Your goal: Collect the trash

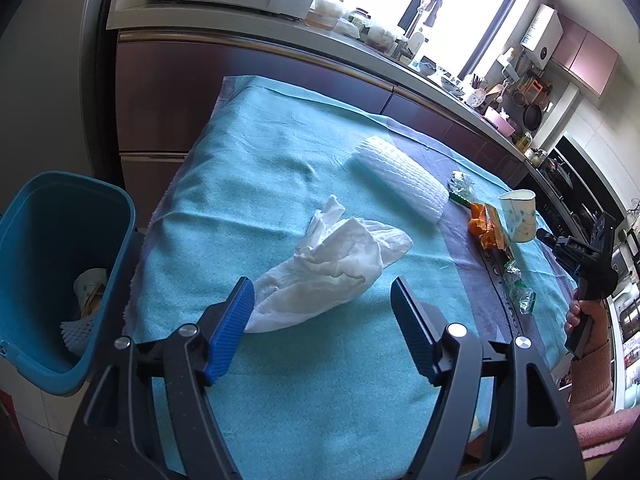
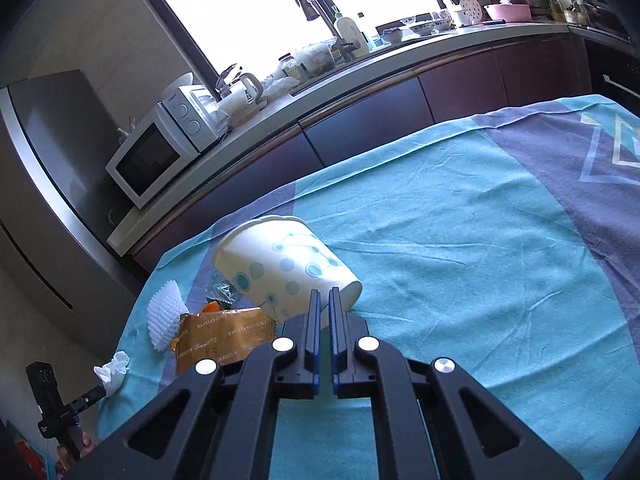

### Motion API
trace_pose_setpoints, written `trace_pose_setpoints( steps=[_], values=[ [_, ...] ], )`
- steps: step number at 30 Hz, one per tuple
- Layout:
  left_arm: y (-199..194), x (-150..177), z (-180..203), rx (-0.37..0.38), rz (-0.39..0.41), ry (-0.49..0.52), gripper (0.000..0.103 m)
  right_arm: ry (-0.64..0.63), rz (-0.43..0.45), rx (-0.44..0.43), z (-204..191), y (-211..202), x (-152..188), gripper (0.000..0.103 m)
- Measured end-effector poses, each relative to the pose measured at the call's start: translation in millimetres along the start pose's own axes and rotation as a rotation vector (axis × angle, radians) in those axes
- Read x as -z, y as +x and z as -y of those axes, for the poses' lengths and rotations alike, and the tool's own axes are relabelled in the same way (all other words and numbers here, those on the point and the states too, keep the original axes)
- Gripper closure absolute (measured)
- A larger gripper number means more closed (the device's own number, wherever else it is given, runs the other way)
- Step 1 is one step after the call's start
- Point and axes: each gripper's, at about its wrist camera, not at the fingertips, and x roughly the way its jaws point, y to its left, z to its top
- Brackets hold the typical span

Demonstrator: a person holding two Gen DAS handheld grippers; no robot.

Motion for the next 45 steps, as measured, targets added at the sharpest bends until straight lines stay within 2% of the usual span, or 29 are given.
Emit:
trace_pose_setpoints(
  steps=[8,14,16,18,22,24,25,29,31,33,35,38,42,45],
  values=[
    [2,-2,0,0.004,-0.003,0.005,0.033,-0.133,-0.028,0.032,-12,-5,22,0.1],
    [4,-3,3,-0.004,-0.005,0.016,0.033,-0.187,-0.021,-0.031,-41,-9,29,0.094],
    [4,-3,4,-0.008,-0.006,0.022,0.033,-0.216,-0.031,-0.068,-55,-10,35,0.082],
    [3,-2,5,-0.011,-0.005,0.023,0.032,-0.258,-0.048,-0.098,-72,-10,43,0.064],
    [0,0,5,-0.012,0.001,0.021,0.031,-0.336,-0.125,-0.148,-100,-6,64,0.048],
    [0,0,5,-0.01,0.003,0.019,0.029,-0.388,-0.156,-0.126,-111,-3,76,0.038],
    [1,-1,5,-0.012,0.005,0.021,0.029,-0.405,-0.172,-0.123,-116,0,82,0.037],
    [4,-1,8,-0.038,0.007,0.027,0.029,-0.442,-0.212,-0.086,-124,9,98,0.038],
    [6,-2,12,-0.06,0.012,0.036,0.033,-0.442,-0.216,-0.073,-126,13,101,0.047],
    [9,-2,15,-0.085,0.004,0.045,0.039,-0.434,-0.221,-0.08,-128,15,100,0.063],
    [11,-1,19,-0.122,0.01,0.06,0.046,-0.438,-0.227,-0.074,-129,18,100,0.065],
    [10,3,23,-0.127,0.018,0.077,0.058,-0.448,-0.242,-0.074,-136,21,98,0.073],
    [5,5,16,-0.072,0.029,0.048,0.078,-0.467,-0.258,-0.088,-150,24,100,0.076],
    [-1,7,10,-0.024,0.044,0.027,0.085,-0.486,-0.268,-0.106,-164,27,102,0.079]
  ],
)
